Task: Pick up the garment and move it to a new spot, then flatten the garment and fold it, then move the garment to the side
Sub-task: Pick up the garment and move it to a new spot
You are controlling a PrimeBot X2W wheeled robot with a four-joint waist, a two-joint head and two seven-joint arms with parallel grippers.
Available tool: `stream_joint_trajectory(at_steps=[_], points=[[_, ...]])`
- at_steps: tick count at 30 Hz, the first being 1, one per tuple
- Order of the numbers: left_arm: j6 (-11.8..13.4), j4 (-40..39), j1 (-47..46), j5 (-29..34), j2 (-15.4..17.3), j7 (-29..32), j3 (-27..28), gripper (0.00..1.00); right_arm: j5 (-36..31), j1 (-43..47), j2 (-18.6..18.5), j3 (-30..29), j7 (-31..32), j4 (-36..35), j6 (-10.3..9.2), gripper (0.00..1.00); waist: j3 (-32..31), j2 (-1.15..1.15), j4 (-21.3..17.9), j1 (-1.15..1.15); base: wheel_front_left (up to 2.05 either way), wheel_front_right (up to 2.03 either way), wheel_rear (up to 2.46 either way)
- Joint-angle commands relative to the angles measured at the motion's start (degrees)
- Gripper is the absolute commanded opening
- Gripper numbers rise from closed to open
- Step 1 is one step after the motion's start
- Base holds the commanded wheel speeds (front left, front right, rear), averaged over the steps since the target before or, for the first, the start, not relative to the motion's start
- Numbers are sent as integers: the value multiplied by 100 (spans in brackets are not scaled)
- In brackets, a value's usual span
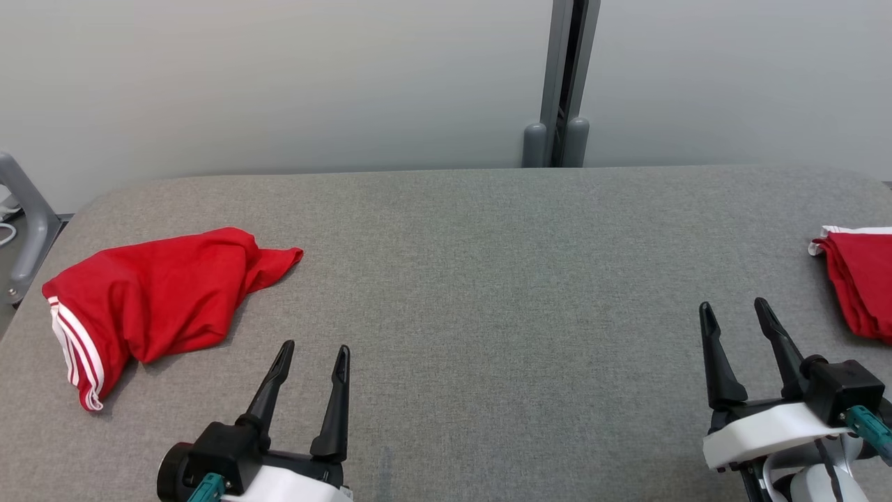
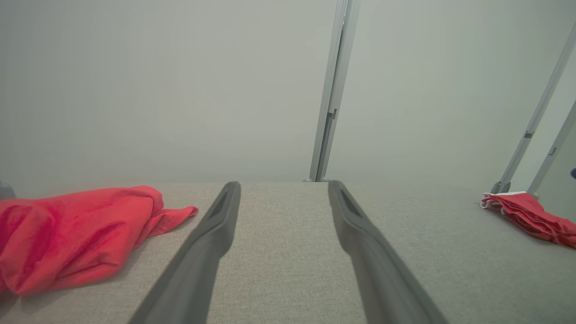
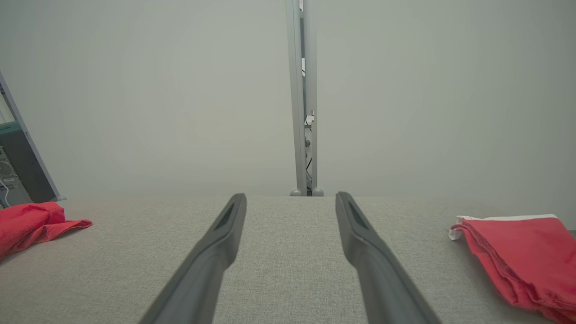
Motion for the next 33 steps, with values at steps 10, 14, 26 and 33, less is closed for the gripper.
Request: stream_joint_trajectory(at_steps=[10, 14, 26, 33], points=[[-29, 48, -22, -20, 25, 5, -25, 100, 24, 57, -1, -15, 0, 47, -2, 100, -11, 0, 25, 0, 0, 0, 0], [-36, 53, -22, -1, 25, 6, -47, 100, 25, 35, -7, -14, 0, 63, -2, 100, -21, 0, 27, 0, 0, 0, 0], [-73, 100, -90, -53, 25, 6, -112, 100, -40, 80, -40, -45, 0, 84, -2, 100, -2, 0, 153, 0, 0, 0, 0], [-111, 157, -137, 91, 25, 6, -151, 100, -13, 130, -28, 118, 0, 117, -2, 100, 31, 0, 655, 0, 0, 0, 0]])
